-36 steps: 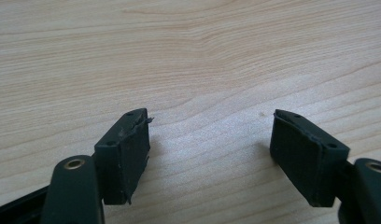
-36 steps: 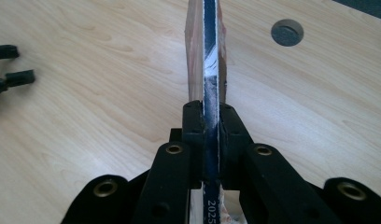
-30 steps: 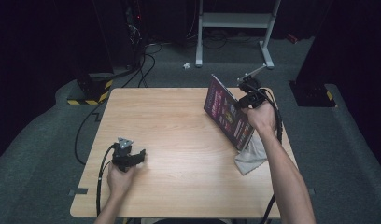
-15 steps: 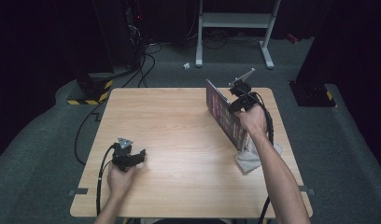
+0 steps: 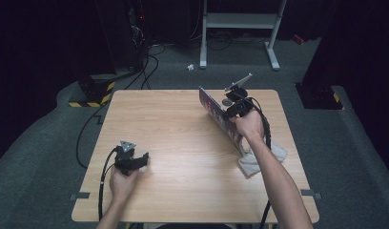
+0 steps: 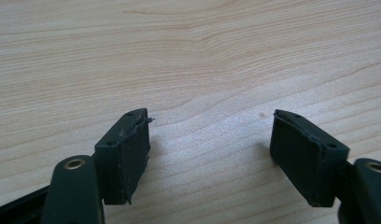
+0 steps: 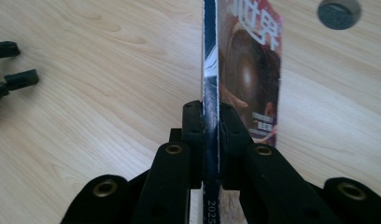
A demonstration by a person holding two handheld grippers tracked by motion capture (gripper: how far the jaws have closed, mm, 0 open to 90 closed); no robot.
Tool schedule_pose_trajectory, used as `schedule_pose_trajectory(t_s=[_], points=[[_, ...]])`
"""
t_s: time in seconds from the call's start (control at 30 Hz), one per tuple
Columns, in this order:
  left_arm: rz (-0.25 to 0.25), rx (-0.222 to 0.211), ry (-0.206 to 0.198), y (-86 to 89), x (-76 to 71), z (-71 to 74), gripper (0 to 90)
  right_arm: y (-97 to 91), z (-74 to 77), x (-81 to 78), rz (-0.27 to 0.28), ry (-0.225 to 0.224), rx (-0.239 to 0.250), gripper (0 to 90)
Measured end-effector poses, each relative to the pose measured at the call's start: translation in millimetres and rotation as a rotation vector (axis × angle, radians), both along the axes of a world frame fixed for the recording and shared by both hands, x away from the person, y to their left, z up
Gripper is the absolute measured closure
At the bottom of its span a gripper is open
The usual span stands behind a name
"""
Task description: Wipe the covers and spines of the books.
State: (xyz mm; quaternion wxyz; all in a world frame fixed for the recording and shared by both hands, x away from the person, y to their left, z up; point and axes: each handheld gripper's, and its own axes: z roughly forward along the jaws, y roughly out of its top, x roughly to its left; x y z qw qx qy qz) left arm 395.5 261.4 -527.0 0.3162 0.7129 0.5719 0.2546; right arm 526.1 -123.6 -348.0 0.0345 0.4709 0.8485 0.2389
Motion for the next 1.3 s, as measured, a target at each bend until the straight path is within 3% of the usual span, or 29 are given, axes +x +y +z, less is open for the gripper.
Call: schedule_pose_trajectory(t_s=[0.67, 1.3], points=[[-0.006, 0.001, -0.003, -0.2, -0.2, 0.0, 30.2, 34.1, -33.1, -3.1, 0.077, 0.051, 0.105, 83.1], [-0.005, 0.001, -0.004, -0.3, -0.2, 0.0, 30.2, 57.6, -69.1, -11.7, 0.137, 0.082, 0.084, 82.4]])
